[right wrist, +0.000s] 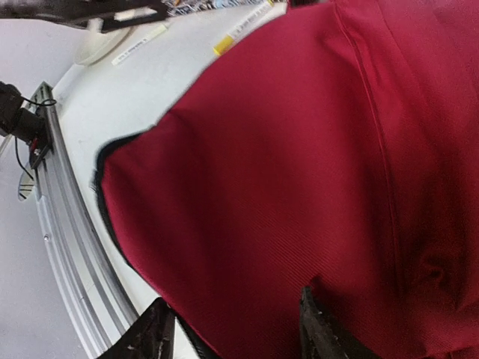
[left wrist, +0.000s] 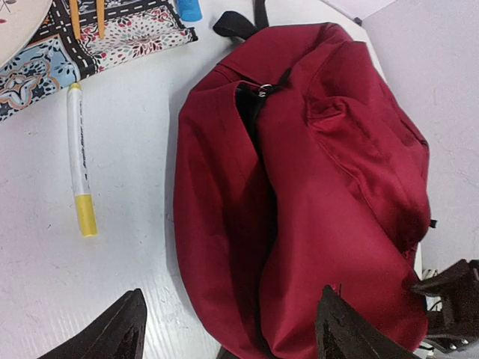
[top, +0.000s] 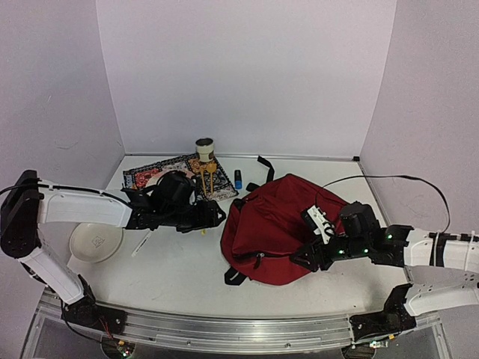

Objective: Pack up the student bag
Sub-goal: Adjust the largest pocket of the student bag.

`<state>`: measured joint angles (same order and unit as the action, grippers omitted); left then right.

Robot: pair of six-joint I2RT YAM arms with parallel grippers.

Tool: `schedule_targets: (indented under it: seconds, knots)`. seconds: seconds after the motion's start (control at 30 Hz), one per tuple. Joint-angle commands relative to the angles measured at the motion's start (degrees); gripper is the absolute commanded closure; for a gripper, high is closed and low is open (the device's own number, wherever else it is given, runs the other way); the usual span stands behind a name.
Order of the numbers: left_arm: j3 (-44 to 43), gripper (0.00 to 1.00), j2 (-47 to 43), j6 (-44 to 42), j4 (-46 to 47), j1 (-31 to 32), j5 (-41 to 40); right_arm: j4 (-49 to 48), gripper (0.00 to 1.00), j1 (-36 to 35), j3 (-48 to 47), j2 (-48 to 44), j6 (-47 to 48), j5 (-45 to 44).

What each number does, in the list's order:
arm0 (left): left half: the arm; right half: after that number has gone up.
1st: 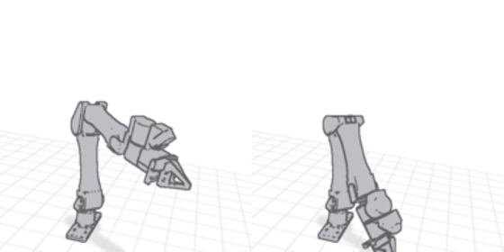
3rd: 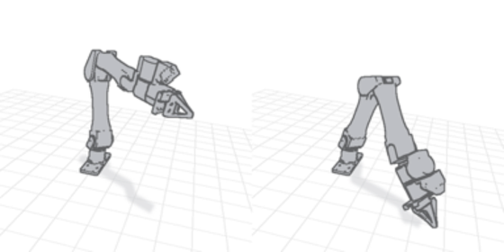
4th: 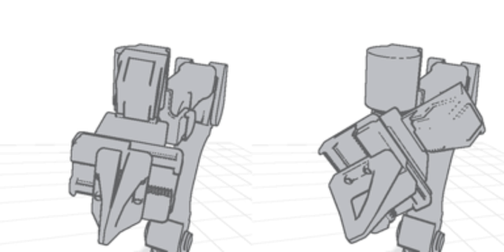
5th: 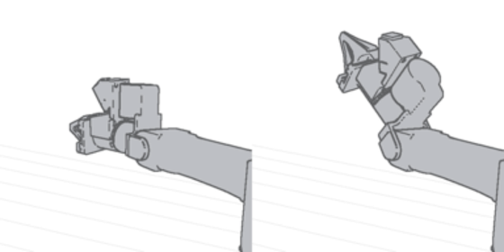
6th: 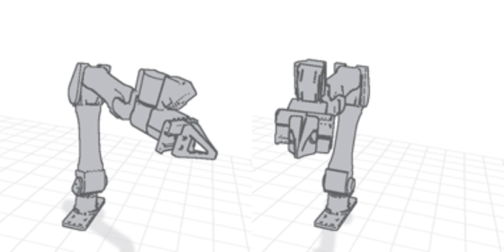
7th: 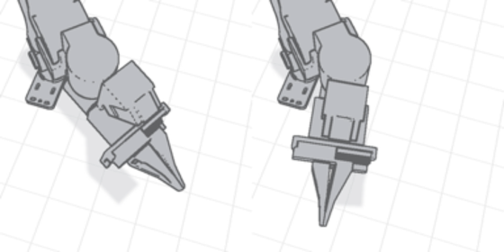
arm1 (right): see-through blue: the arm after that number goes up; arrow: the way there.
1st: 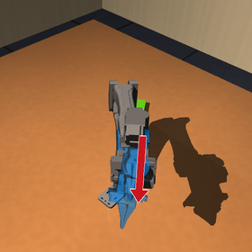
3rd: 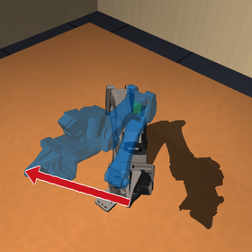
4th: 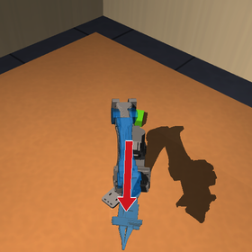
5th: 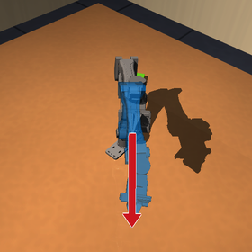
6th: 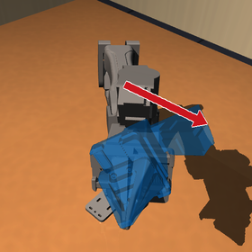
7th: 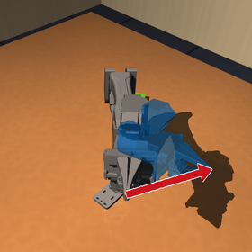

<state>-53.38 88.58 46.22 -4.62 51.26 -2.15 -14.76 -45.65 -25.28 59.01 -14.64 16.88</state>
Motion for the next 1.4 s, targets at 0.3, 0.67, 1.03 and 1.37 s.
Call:
schedule_targets:
  seconds: [0.3,0.67,1.03,1.37]
  knots:
    - [-20.2,0.21,18.2,-3.3,-4.1,-3.9,0.9,4.7,0.29,-1.1,-9.4,-1.3,5.0,0.6]
    - [-33.3,0.15,30.1,-3.8,-16.1,-4.0,-7.0,4.5,0.26,-1.9,-11.8,1.0,7.2,-0.7]
    - [-33.9,0.28,27.8,-6.7,-29.1,-3.9,-15.4,3.5,0.25,-3.2,-14.4,5.1,10.3,-0.5]
    - [-30.9,0.46,21.1,-10.1,-31.1,-4.0,-10.3,10.4,0.24,-12.5,-27.1,17.0,20.3,-11.9]
